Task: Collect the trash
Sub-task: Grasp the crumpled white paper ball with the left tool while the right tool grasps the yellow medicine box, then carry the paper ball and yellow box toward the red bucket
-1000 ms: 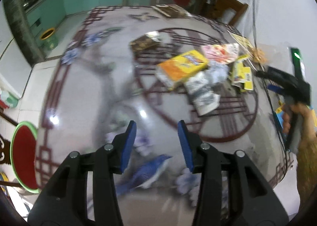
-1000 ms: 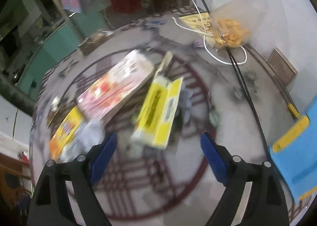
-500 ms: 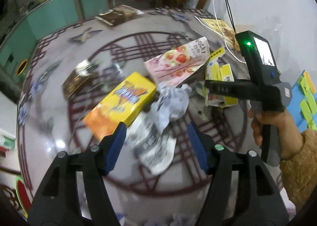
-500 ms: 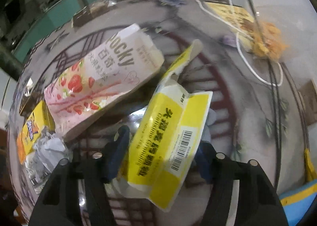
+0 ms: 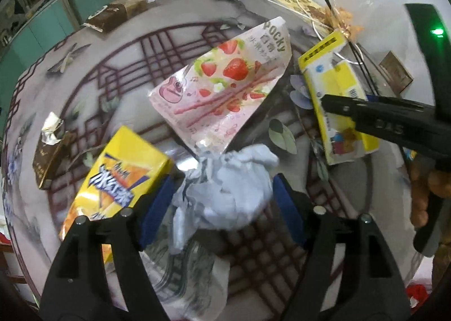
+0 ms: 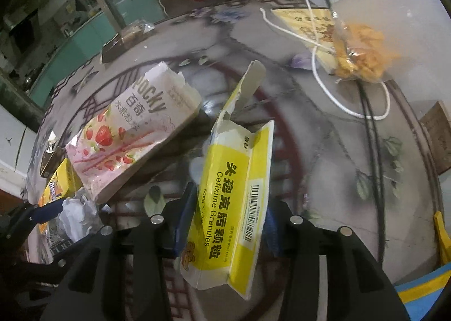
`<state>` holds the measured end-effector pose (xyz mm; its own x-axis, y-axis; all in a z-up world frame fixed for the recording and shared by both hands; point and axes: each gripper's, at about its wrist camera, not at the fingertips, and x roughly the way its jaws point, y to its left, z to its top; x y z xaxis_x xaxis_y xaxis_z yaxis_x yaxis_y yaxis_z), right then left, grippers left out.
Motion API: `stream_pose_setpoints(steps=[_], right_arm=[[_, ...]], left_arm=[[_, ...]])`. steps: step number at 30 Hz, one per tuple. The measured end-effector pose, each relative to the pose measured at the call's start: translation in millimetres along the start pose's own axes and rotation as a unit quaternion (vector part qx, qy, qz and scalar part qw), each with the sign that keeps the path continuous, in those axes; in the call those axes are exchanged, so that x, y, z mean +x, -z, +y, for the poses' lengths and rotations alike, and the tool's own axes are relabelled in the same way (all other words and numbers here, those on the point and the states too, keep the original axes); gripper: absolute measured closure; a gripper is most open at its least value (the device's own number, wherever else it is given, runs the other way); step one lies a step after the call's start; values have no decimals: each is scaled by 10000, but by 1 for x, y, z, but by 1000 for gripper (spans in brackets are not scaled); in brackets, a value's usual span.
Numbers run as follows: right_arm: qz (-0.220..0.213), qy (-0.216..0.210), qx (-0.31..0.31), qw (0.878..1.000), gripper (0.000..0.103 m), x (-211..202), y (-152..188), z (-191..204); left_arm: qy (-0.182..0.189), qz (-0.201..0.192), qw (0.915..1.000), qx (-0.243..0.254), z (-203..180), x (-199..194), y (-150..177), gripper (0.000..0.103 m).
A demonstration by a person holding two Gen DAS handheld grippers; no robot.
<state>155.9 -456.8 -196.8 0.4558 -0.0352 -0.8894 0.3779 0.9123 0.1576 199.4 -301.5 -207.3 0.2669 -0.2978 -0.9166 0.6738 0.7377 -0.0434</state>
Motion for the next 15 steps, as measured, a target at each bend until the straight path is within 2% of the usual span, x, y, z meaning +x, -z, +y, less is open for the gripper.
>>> stream_pose_setpoints(steps=[1,4,8,15], right_arm=[[-23,14,1,10000,60,-2,0,-1],[-92,8,32,10000,60,-8,-2,-1],[-227,2,18,9997,60,-24,-1,4],[-564,-121,-139,9982,60,-71,8,27]], left_arm=[[-31,14,10000,12,-1,3,0,41],[-49,-66,10000,-12,-3,0,1,49],[-34,-316,9995,-50,-1,-22,4,51],[-36,-813,9955,-482,18,-87,23,51]])
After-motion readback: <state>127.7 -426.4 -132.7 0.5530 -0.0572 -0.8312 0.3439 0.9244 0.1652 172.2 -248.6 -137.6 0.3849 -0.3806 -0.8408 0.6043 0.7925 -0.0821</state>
